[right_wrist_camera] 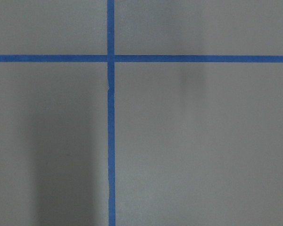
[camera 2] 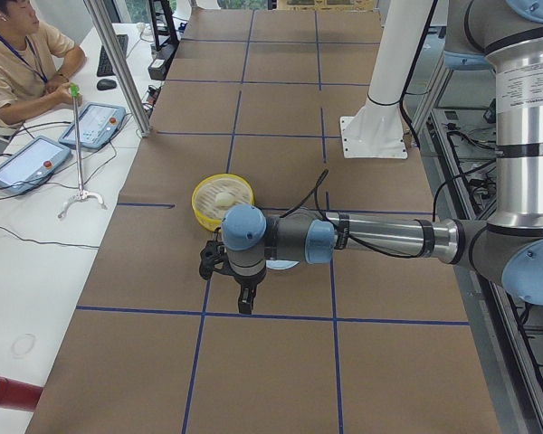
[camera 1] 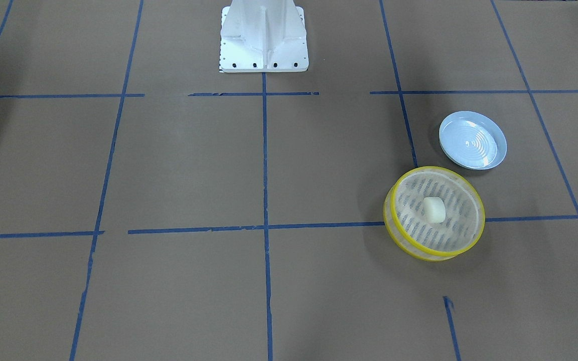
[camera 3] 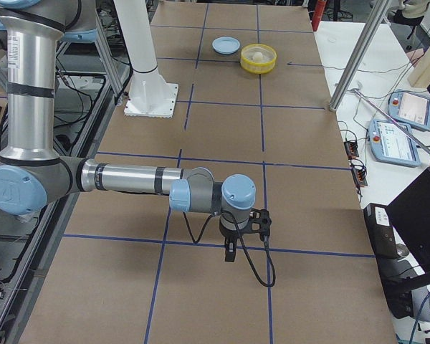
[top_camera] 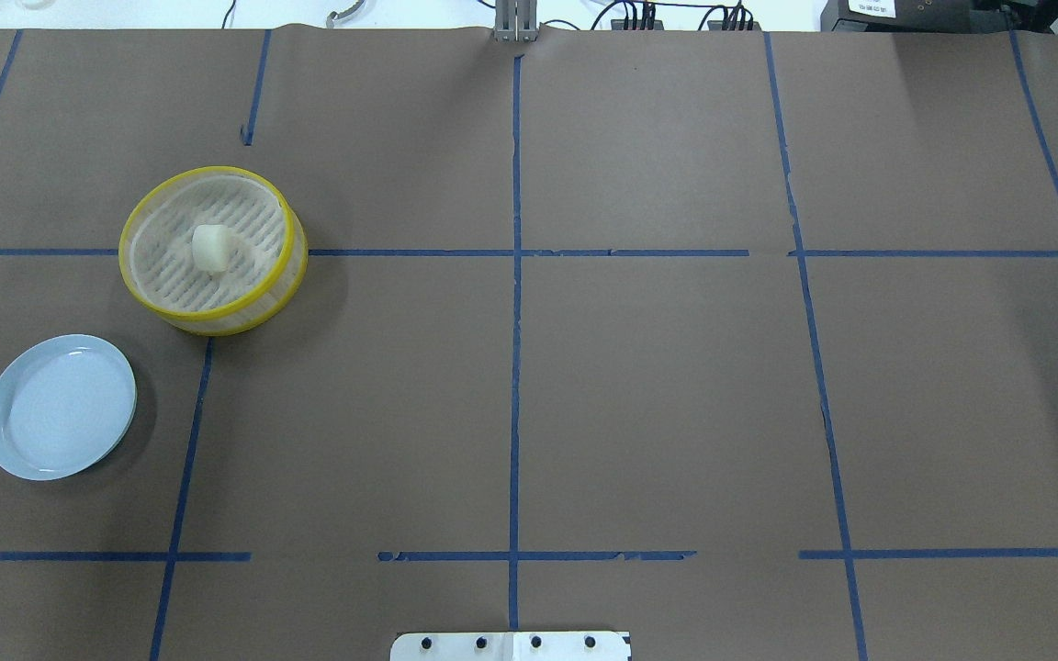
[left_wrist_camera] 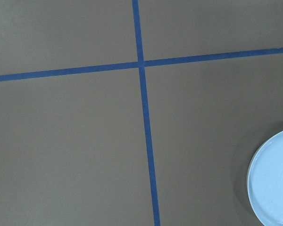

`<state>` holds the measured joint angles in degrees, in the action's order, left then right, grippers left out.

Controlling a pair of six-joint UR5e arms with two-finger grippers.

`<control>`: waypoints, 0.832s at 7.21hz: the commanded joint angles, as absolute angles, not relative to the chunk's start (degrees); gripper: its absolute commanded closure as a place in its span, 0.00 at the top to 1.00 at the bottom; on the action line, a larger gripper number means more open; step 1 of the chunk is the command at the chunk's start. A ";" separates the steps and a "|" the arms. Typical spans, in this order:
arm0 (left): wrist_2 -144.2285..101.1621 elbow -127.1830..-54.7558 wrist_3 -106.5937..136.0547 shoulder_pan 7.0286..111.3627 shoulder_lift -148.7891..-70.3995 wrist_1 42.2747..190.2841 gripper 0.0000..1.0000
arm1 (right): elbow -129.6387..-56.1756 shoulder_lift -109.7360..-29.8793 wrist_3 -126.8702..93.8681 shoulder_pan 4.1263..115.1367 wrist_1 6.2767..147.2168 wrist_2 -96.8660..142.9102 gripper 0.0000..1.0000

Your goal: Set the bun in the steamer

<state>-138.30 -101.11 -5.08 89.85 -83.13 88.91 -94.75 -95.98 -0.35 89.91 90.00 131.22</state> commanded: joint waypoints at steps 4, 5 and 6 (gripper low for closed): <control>-138.43 -100.90 -5.27 90.00 -82.62 89.74 1.00 | -94.75 -95.98 -0.35 89.91 90.00 131.22 1.00; -138.43 -100.72 -5.27 89.91 -82.70 89.74 1.00 | -94.75 -95.98 -0.35 89.91 89.91 131.22 1.00; -138.78 -100.46 -5.19 89.83 -83.05 89.74 1.00 | -94.75 -95.98 -0.35 89.91 90.00 131.22 1.00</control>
